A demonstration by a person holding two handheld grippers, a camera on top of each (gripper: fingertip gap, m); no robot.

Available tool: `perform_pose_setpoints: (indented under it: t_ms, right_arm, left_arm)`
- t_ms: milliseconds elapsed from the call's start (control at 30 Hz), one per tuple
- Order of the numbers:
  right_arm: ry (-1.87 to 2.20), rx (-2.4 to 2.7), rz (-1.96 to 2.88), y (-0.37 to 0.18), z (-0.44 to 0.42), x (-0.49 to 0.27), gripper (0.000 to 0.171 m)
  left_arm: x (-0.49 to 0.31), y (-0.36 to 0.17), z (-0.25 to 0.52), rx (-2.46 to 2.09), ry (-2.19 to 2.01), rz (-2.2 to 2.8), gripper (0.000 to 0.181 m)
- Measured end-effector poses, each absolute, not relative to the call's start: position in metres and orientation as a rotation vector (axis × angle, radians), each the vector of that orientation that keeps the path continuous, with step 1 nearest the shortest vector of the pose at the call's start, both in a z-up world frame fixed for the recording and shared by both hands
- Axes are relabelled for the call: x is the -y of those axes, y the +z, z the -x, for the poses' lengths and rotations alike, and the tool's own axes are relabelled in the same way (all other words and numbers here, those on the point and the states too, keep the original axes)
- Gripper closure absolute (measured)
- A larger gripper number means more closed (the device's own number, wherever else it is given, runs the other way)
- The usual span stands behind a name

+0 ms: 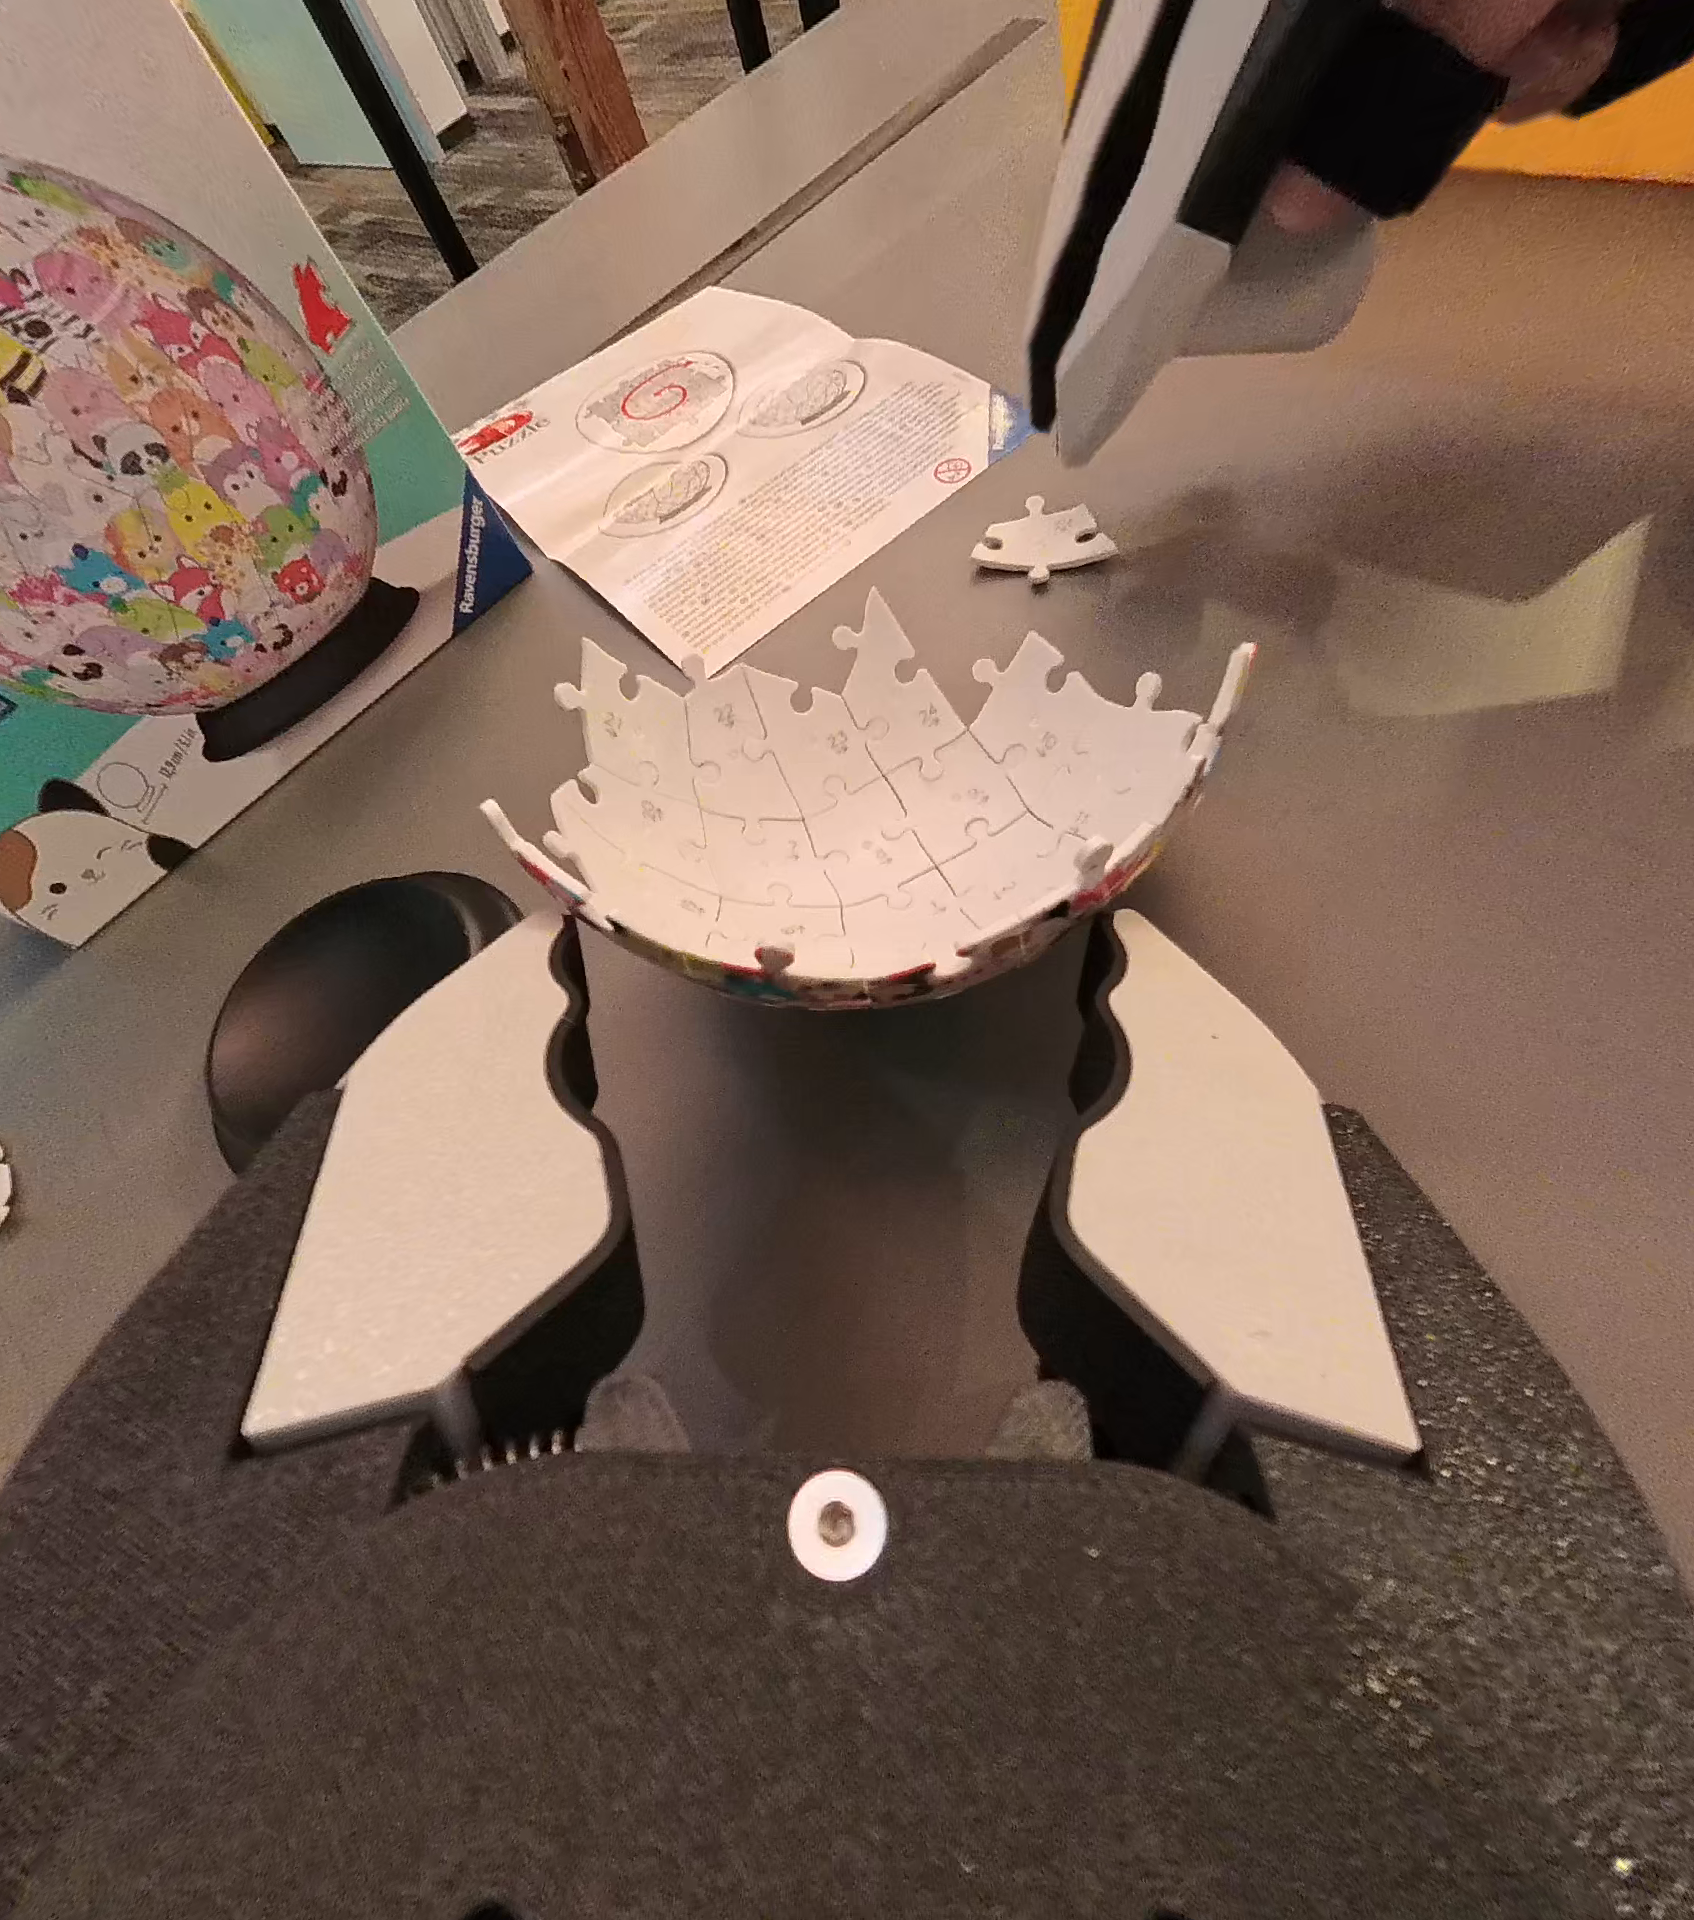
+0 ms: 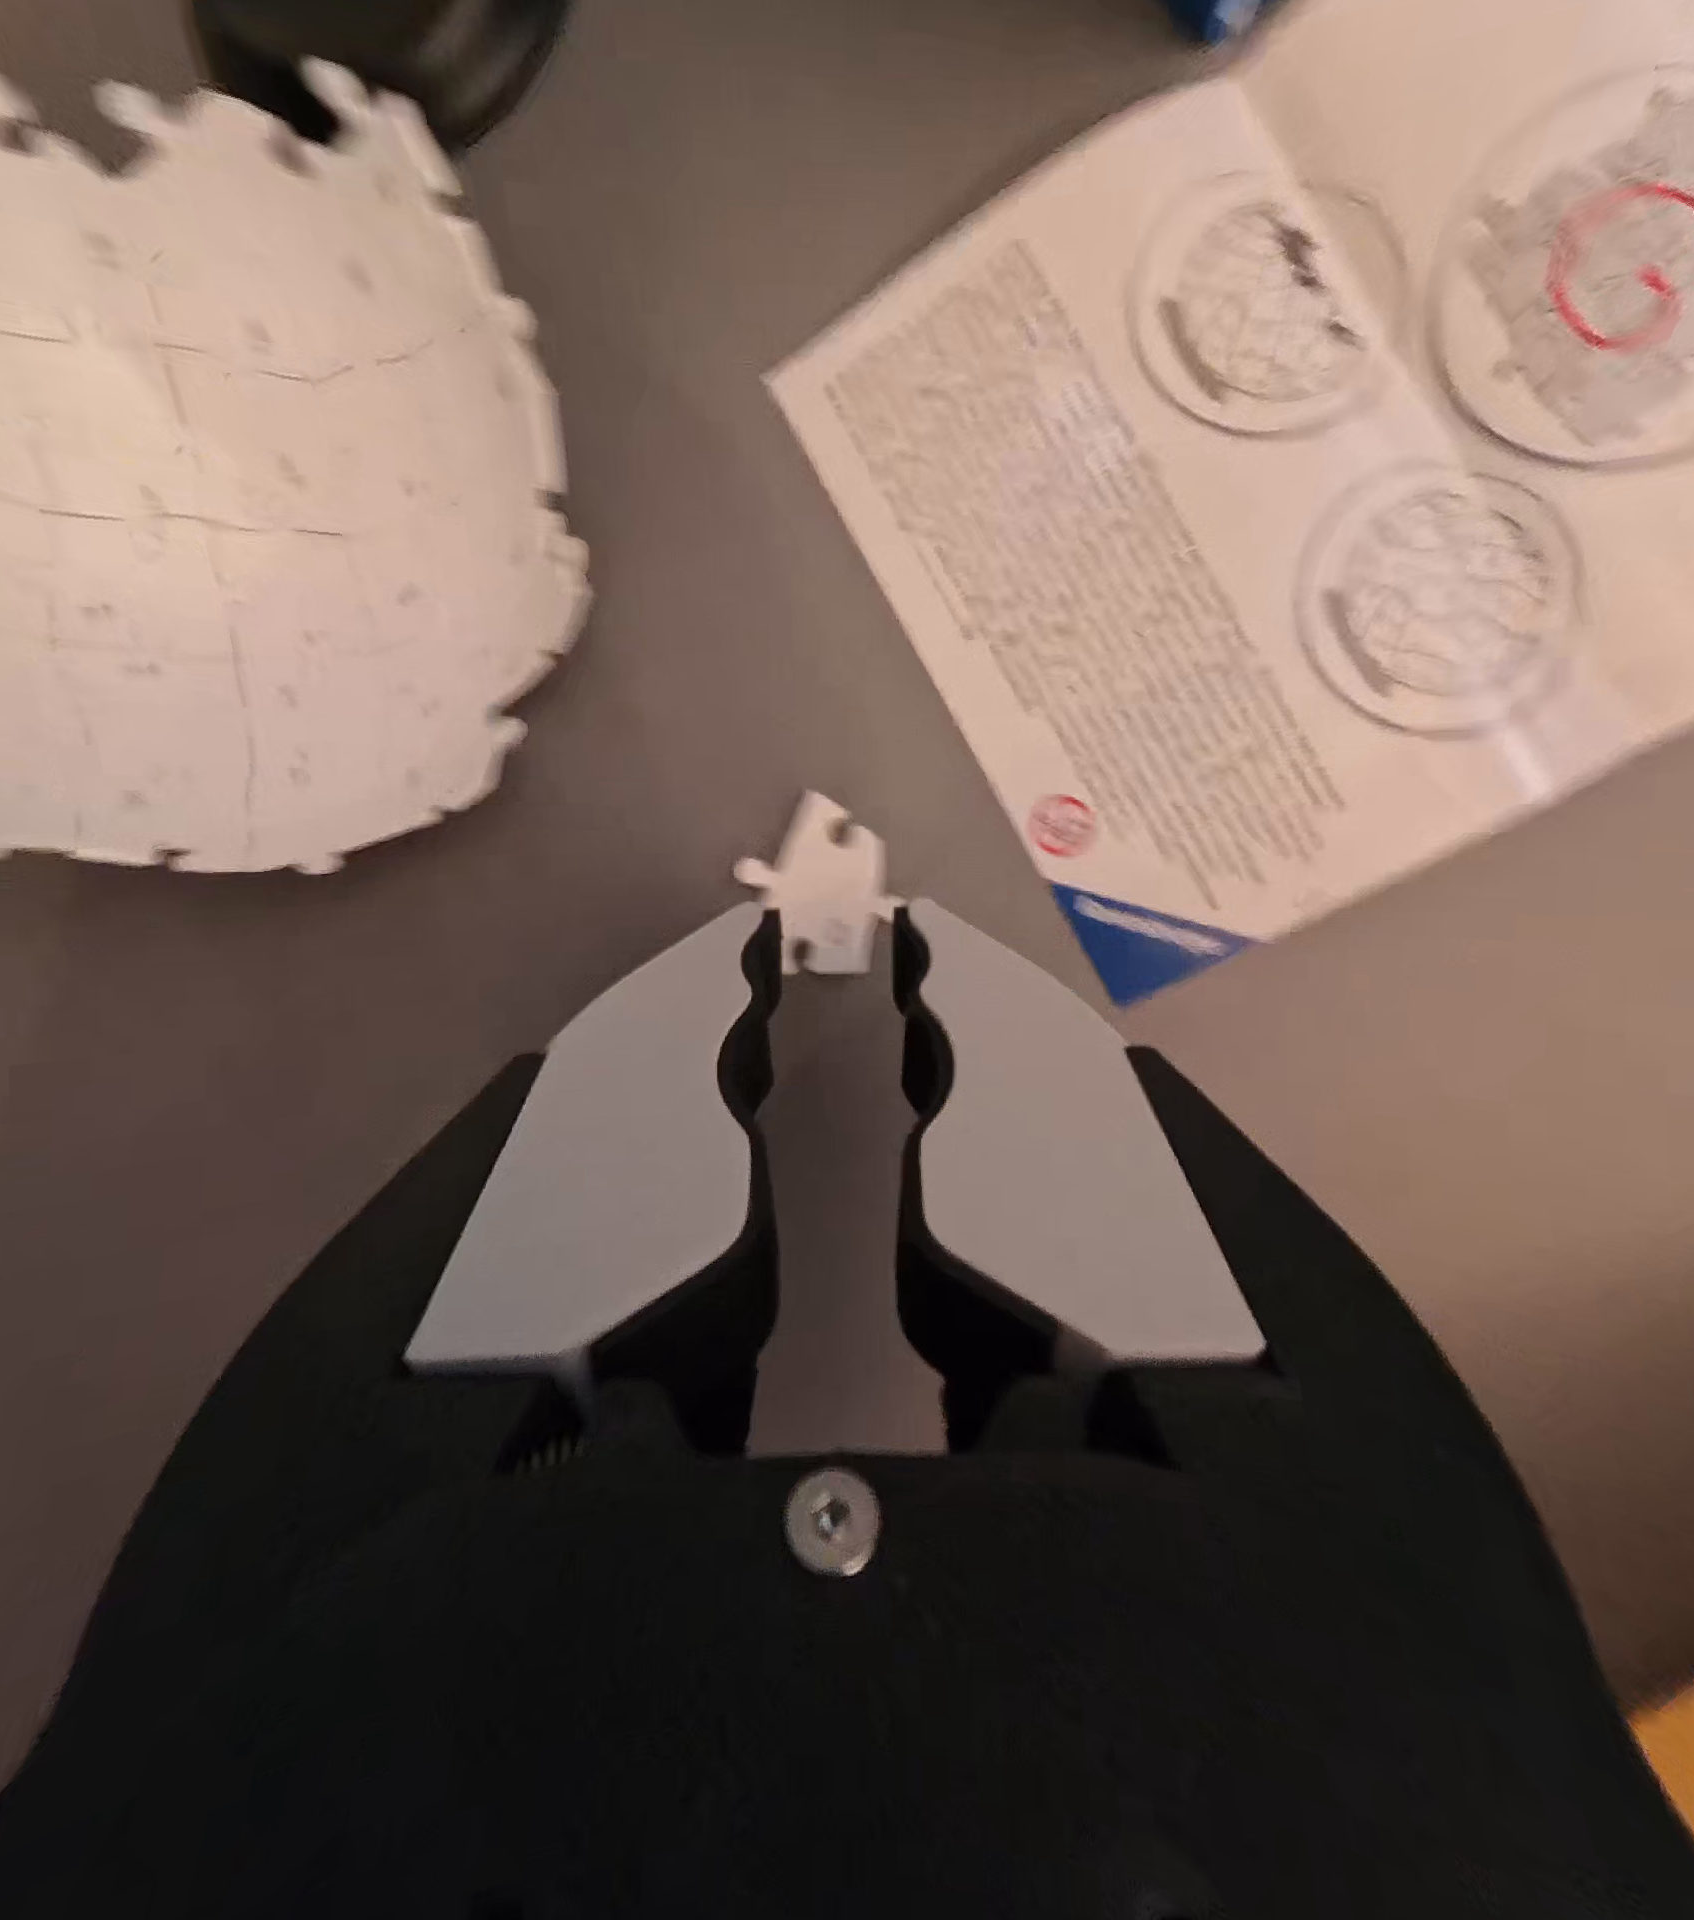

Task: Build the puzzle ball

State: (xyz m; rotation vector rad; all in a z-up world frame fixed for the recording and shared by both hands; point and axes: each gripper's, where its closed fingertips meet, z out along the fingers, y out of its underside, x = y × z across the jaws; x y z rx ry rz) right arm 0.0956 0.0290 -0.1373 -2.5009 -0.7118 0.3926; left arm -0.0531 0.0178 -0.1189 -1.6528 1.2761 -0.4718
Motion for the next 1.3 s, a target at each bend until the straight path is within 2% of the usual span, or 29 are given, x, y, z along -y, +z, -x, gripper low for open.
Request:
perform_pose_setpoints:
  t_ms: [133,233,333,433,667,733,800,933,1033,1300]
  right_arm:
    - [0.614,0.79,2.407,-0.128,-0.052,-0.024,0.146]
    - [0.597,0.757,2.348,-0.124,-0.039,-0.041,0.138]
    - [0.539,0.796,2.231,-0.116,-0.032,-0.058,0.137]
    - [0.495,0.993,2.126,-0.114,-0.018,-0.054,0.154]
    - [0.461,1.225,2.252,-0.132,-0.012,-0.047,0.162]
    - [0.415,1.216,2.276,-0.128,-0.018,-0.056,0.158]
    - [0.488,1.137,2.314,-0.122,-0.02,-0.064,0.143]
    - [0.715,0.998,2.355,-0.119,-0.017,-0.074,0.138]
    - [0.741,1.031,2.424,-0.135,-0.019,-0.075,0.138]
    - [0.794,1.187,2.545,-0.153,-0.012,-0.056,0.154]
  left_arm:
    - [-0.018,-0.117,0.051,-1.281,-0.459,1.644,0.091]
    - [-0.019,-0.116,0.051,-1.281,-0.455,1.643,0.091]
    - [-0.02,-0.117,0.051,-1.283,-0.448,1.646,0.091]
    - [-0.021,-0.117,0.052,-1.28,-0.45,1.648,0.091]
    - [-0.023,-0.115,0.049,-1.281,-0.449,1.638,0.091]
    - [-0.024,-0.114,0.048,-1.283,-0.441,1.634,0.091]
    - [-0.024,-0.114,0.048,-1.287,-0.43,1.629,0.092]
    - [-0.025,-0.116,0.049,-1.288,-0.425,1.63,0.092]
    - [-0.025,-0.116,0.049,-1.285,-0.422,1.626,0.092]
    - [-0.029,-0.114,0.053,-1.258,-0.441,1.627,0.092]
